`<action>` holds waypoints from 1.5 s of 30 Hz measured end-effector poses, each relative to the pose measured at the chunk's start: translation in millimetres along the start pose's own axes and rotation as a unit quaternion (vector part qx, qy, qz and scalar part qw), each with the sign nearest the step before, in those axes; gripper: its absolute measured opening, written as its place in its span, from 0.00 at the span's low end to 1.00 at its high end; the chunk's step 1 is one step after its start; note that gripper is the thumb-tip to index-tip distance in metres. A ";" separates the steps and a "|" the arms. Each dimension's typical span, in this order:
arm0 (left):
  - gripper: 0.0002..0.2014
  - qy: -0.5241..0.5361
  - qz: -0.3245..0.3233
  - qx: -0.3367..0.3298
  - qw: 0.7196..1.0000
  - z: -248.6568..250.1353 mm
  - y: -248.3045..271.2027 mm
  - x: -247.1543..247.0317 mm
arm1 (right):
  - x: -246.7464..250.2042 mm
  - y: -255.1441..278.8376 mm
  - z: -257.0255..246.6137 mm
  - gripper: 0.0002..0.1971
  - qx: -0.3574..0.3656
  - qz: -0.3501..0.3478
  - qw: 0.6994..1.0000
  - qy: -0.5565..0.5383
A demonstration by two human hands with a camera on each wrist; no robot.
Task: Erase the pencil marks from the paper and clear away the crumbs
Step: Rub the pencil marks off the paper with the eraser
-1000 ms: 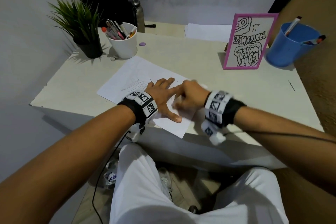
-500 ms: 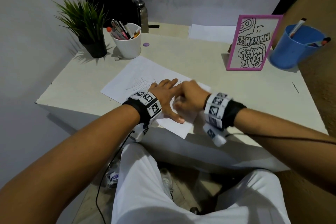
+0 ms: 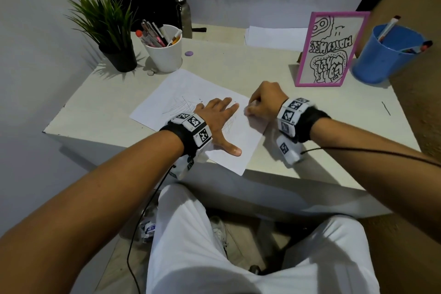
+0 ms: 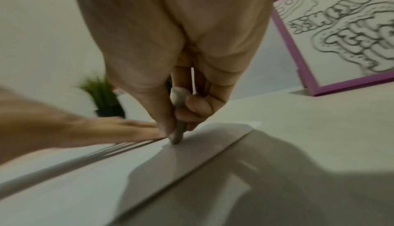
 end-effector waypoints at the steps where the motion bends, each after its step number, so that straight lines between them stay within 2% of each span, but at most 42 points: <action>1: 0.71 0.001 0.003 -0.001 1.000 -0.3 -0.3 0.0 | -6.6 7.3 -6.2 0.09 0.017 -0.010 1.000 0.002; 3: 0.71 0.000 0.010 -0.005 1.000 -0.9 -1.2 -0.8 | -29.0 37.9 -29.0 0.08 0.087 -0.075 0.993 0.016; 5: 0.71 -0.001 0.007 -0.005 1.000 -1.8 -1.0 -0.3 | -29.0 42.8 -25.0 0.08 0.090 -0.102 0.991 -0.001; 8: 0.70 -0.001 -0.003 0.000 1.000 0.0 -0.6 1.6 | -3.6 9.1 4.8 0.10 0.002 -0.017 1.000 -0.013; 9: 0.71 0.002 -0.003 0.001 1.000 0.6 -0.5 1.6 | -3.8 7.0 4.4 0.09 -0.002 -0.003 1.000 -0.013; 11: 0.71 0.006 0.002 -0.001 1.000 0.1 -1.1 0.7 | -20.1 21.3 -17.7 0.07 0.047 -0.029 0.998 0.004; 13: 0.71 0.004 0.006 -0.003 1.000 -0.9 -1.2 0.5 | -32.9 40.2 -34.6 0.07 0.101 -0.090 0.991 0.012; 14: 0.71 0.005 0.005 -0.002 1.000 -1.6 -0.9 0.8 | -27.0 34.7 -29.0 0.07 0.088 -0.090 0.992 0.019; 17: 0.72 0.007 0.001 -0.002 1.000 -0.6 -1.9 -0.1 | 2.1 3.9 4.4 0.11 -0.009 -0.010 1.000 0.007; 18: 0.73 0.010 0.001 0.000 1.000 -0.6 -1.3 -0.7 | 1.9 3.0 5.7 0.10 -0.012 0.001 1.000 0.001; 21: 0.74 0.011 0.005 0.003 1.000 -1.6 -2.3 -2.6 | -24.6 33.9 -30.7 0.07 0.090 -0.060 0.994 0.018; 23: 0.74 0.012 0.002 -0.001 1.000 -1.5 -1.5 -1.6 | -31.5 43.6 -39.5 0.05 0.122 -0.098 0.988 0.019; 27: 0.74 0.049 -0.014 -0.028 0.998 -3.9 5.4 1.3 | -14.5 11.3 -11.4 0.09 0.050 -0.069 0.996 -0.015; 30: 0.71 0.094 -0.002 -0.042 0.995 -15.4 9.9 0.7 | -14.4 2.9 -15.1 0.09 0.069 -0.065 0.995 -0.019; 34: 0.70 0.079 0.011 -0.034 0.996 -17.3 12.9 0.7 | -6.7 -12.4 -15.3 0.09 0.030 0.003 0.999 -0.024; 36: 0.68 0.071 0.018 -0.041 0.996 -14.0 15.9 4.4 | -19.7 -1.3 -25.7 0.08 0.054 -0.022 0.998 -0.017; 40: 0.69 0.067 0.012 -0.048 0.996 -17.3 15.6 3.0 | -40.9 40.0 -53.5 0.07 0.159 -0.130 0.978 0.016; 41: 0.70 0.062 0.007 -0.046 0.997 -18.4 14.2 0.9 | -35.8 31.9 -51.1 0.08 0.152 -0.125 0.980 0.021; 45: 0.70 0.028 -0.003 -0.036 0.999 -21.4 9.9 -3.2 | -6.9 -14.2 -25.6 0.10 0.026 -0.002 1.000 0.002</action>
Point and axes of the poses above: each hand's wrist, its own y-axis away from the middle knuckle, its own x-axis out of the back of the hand, z = x × y, the point moved 6 cm from there along -y, towards the middle knuckle, and after that the axes turned 3 degrees about y, right-handed, at the moved point
